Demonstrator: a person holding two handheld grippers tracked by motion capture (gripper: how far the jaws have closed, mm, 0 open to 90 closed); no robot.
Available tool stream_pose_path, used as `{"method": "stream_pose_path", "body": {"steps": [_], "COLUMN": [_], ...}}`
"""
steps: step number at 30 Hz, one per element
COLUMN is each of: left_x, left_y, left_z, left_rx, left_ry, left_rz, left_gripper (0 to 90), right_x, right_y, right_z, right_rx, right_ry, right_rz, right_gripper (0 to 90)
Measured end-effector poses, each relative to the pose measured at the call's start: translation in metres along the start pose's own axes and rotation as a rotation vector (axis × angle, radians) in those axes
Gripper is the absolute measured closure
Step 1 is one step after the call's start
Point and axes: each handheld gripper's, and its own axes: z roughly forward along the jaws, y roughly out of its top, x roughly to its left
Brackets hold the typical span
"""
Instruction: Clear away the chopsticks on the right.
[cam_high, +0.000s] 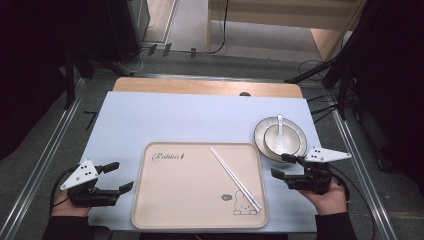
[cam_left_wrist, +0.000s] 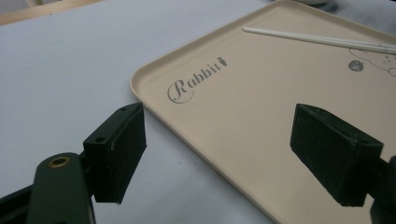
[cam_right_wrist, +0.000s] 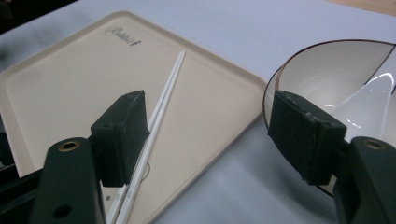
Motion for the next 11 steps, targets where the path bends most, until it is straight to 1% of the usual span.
{"method": "stream_pose_path", "body": {"steps": [4,5,7,11], "left_x": [0.0001,0.0002,0.0003,0.0004], "left_y": [0.0001,0.0001,-0.0001,0.0005], "left_z": [0.0002,0.0001,0.0001,0.0007], "left_rx": [0.002,0.002,0.003,0.005], "left_ry": [-0.001,0.0,0.002,0.001], "left_rz": [0.002,0.002,0.006,-0.003], "left_gripper": [18.9,18.9,18.7,18.1], "right_x": [-0.0043,-0.0048,-0.0056,-0.0059], "right_y": [-0.0016,-0.0021,-0.0022,-0.0025], "right_z": [-0.0019,-0.0024,-0.0025,-0.0011], "right_rx": [-0.005,0.0,-0.003,0.002], "right_ry": [-0.007,-0.006,-0.008,-0.001], "right_rz": [0.018,0.027,0.026,0.025], "right_gripper": [28.1,28.0,27.7,27.3]}}
